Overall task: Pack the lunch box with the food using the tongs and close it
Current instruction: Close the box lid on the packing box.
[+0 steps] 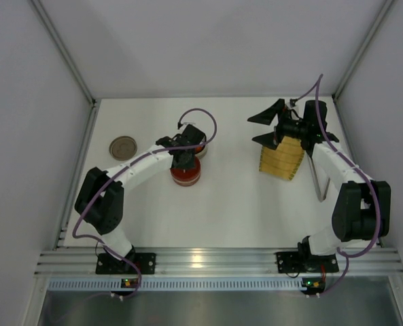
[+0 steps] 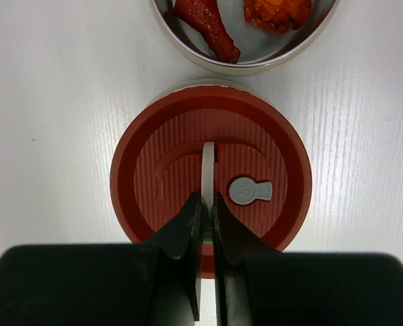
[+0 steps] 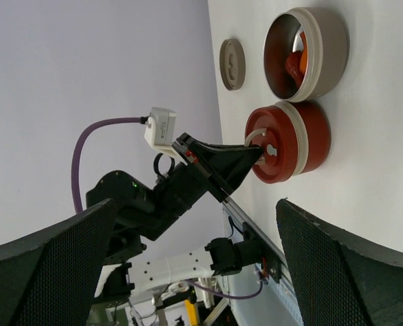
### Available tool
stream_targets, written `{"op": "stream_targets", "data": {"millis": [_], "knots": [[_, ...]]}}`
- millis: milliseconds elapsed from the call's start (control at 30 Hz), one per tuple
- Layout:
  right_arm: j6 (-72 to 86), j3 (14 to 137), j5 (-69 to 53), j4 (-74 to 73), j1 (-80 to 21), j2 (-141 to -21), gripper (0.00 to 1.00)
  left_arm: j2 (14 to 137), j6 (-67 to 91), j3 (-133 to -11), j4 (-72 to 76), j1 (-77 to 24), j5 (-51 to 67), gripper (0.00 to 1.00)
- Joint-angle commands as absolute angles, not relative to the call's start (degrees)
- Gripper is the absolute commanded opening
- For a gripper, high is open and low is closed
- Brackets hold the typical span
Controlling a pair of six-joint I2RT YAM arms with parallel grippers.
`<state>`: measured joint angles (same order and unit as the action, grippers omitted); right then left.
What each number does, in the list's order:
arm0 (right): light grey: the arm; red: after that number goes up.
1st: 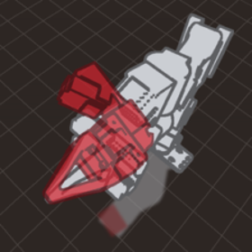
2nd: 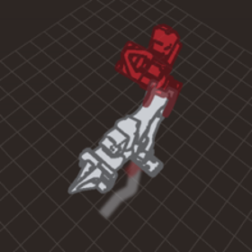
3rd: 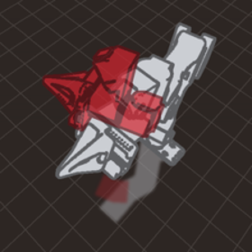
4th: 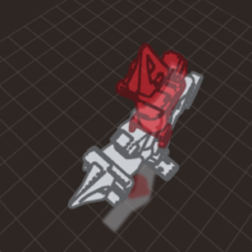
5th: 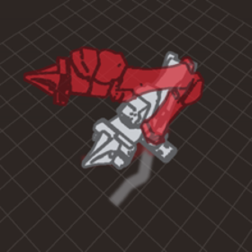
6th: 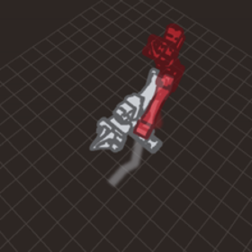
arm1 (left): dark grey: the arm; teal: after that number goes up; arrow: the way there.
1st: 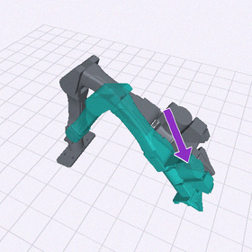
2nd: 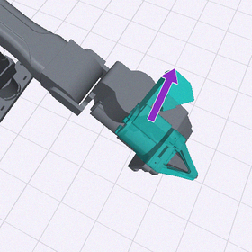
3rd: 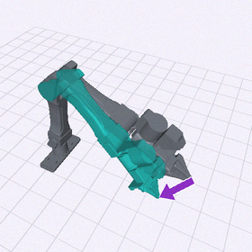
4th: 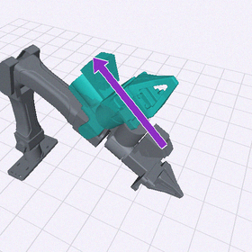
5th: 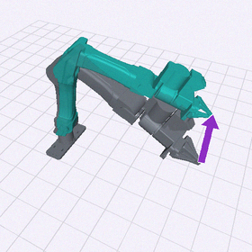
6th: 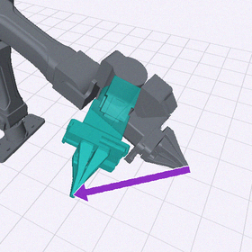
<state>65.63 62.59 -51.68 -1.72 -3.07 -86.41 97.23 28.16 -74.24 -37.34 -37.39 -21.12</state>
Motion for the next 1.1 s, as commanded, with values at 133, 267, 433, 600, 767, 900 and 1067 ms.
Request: {"op": "stream_targets", "data": {"millis": [133, 267, 433, 600, 767, 900, 1067], "knots": [[65.1, 62.4, -51.8, 1.3, -1.3, -85.2, 1.0, 98.3, 30.0, -76.0, -37.7, -37.3, -23.4, 0.0], [65.1, 62.4, -51.7, 1.6, -1.4, -85.3, 0.99, 97.6, 29.9, -75.1, -37.0, -37.3, -23.0, 0.0], [65.2, 62.1, -51.5, 1.8, -1.3, -85.3, 0.99, 96.9, 29.4, -74.8, -36.7, -37.4, -23.2, 0.0], [65.2, 62.1, -51.5, 1.8, -1.4, -85.4, 0.99, 96.9, 29.1, -74.4, -36.4, -38.1, -23.6, 0.0], [65.2, 62.1, -51.4, 1.8, -1.4, -85.4, 0.99, 97.6, 28.7, -74.7, -36.1, -38.9, -24.0, 0.0], [65.1, 62.1, -51.5, 1.7, -1.3, -85.5, 0.99, 98.3, 28.7, -74.6, -36.0, -38.9, -24.2, 0.0], [65.1, 62.1, -51.7, 1.7, -1.3, -85.5, 0.99, 98.4, 28.8, -74.1, -36.0, -38.9, -24.6, 0.0]]}}
